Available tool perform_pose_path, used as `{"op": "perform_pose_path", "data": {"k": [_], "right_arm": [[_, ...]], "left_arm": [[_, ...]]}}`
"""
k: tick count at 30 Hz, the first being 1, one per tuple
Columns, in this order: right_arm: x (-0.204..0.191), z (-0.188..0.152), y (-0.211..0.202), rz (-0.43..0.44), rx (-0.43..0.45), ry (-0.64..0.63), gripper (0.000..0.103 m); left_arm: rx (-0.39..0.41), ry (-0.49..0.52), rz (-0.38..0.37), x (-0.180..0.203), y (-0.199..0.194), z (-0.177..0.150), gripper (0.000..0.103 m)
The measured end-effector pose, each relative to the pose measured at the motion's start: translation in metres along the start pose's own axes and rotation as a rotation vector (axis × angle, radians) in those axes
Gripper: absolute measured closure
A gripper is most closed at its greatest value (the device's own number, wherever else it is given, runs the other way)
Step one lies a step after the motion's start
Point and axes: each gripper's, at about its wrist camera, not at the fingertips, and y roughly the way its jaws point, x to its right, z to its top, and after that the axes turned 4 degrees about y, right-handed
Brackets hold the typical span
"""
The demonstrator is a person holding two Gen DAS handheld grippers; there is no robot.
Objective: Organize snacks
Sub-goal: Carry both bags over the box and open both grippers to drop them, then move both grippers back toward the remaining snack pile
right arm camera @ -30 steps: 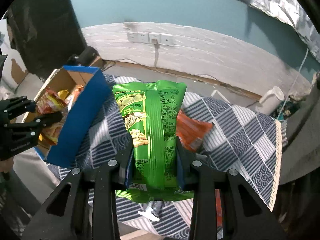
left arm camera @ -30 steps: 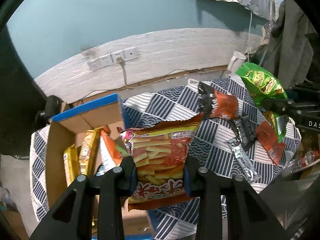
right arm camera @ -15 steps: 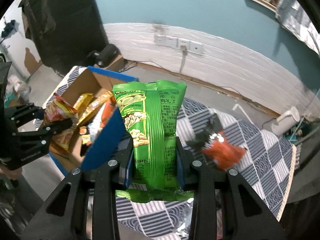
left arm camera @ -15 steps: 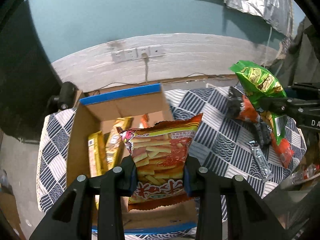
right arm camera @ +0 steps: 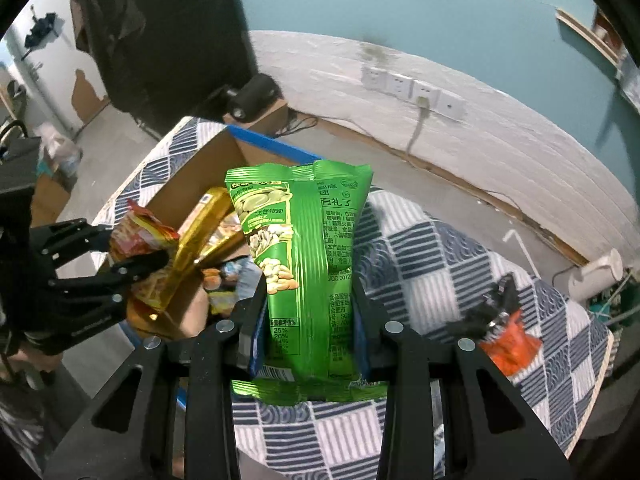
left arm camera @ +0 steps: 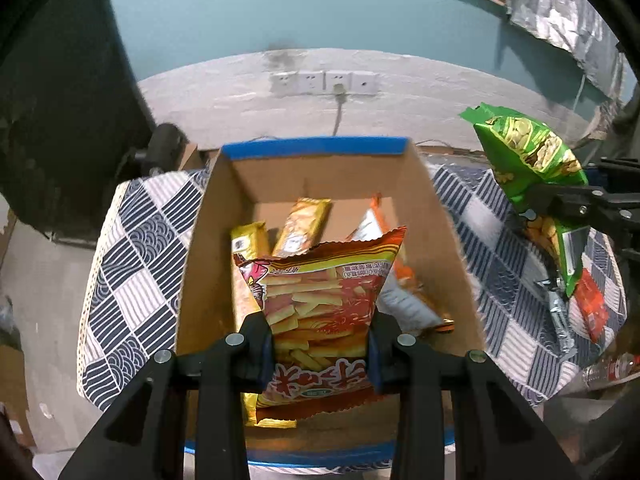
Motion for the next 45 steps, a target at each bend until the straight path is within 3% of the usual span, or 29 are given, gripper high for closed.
{"op": "perform_pose_path", "data": {"k": [16, 19, 20, 22, 24, 27, 39, 45], "right_arm": [[-0.047, 0.010, 0.060, 0.052, -0.102, -0.053, 0.070], [-0.049, 0.011, 0.064, 0.058, -0.103, -0.038, 0.067], [-0.049, 0.012, 0.064, 0.061, -0.100, -0.031, 0.066], [-0.048, 0.013, 0.064, 0.060, -0.097, -0.021, 0.054], [-0.046, 0.012, 0.062, 0.056, -0.094, -0.019, 0.053], [-0.042, 0.010, 0.060, 0.051, -0.095, -0.004, 0.053], [-0.013, -0.003, 0.042, 0.018, -0.080, 0.037, 0.046], [0.009, -0.016, 0.028, -0.017, -0.060, 0.070, 0.033]], "left_arm": [[-0.077, -0.058, 0.030, -0.034, 0.029, -0.020, 0.067], [-0.082, -0.054, 0.051, -0.035, 0.030, -0.021, 0.061], [-0.079, -0.051, 0.058, -0.036, 0.030, -0.021, 0.060], [-0.074, -0.049, 0.074, -0.036, 0.029, -0.021, 0.052], [-0.063, -0.051, 0.085, -0.037, 0.026, -0.020, 0.041], [-0.050, -0.049, 0.091, -0.036, 0.022, -0.018, 0.034], [-0.019, 0.016, 0.077, -0.008, 0.010, -0.011, 0.030], [0.002, 0.048, 0.055, 0.014, 0.005, -0.004, 0.030]]}}
